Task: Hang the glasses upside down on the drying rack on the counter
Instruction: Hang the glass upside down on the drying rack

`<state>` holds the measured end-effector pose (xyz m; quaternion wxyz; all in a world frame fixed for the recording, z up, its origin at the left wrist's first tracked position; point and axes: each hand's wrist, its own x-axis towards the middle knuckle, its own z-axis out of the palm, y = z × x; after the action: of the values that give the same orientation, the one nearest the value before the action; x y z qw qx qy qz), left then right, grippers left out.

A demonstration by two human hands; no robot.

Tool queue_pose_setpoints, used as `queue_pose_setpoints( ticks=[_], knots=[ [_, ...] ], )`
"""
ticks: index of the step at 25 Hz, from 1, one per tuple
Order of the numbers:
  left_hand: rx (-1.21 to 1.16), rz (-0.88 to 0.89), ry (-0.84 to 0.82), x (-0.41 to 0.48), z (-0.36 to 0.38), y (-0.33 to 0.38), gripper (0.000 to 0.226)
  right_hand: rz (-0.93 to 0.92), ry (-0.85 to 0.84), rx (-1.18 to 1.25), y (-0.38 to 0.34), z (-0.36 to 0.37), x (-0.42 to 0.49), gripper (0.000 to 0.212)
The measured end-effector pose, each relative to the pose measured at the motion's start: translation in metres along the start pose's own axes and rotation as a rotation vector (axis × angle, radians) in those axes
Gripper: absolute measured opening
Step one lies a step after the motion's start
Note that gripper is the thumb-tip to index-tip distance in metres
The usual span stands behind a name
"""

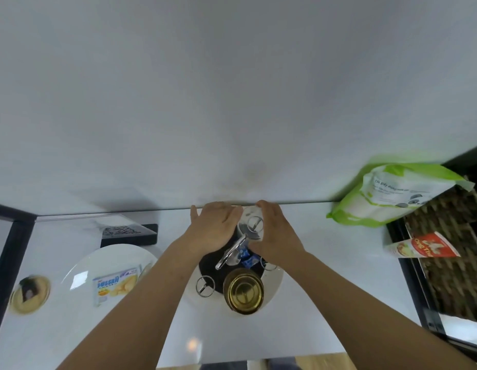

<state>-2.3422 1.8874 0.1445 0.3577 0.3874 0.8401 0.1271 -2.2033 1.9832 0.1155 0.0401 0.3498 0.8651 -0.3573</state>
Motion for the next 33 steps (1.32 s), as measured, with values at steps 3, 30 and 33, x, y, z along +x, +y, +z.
queue_pose_setpoints(
  ticks=[3, 30, 33],
  knots=[
    [-0.025, -0.012, -0.009, 0.002, 0.000, -0.001, 0.055, 0.051, -0.025, -0.018, -0.001, 0.000, 0.005, 0.085],
    [-0.162, 0.527, 0.151, -0.081, -0.056, 0.118, 0.057, -0.053, 0.470, 0.008, -0.046, -0.127, -0.111, 0.083],
    [-0.201, 0.605, 0.167, -0.097, -0.047, 0.142, 0.063, -0.032, 0.553, -0.029, -0.042, -0.149, -0.144, 0.081]
  ],
)
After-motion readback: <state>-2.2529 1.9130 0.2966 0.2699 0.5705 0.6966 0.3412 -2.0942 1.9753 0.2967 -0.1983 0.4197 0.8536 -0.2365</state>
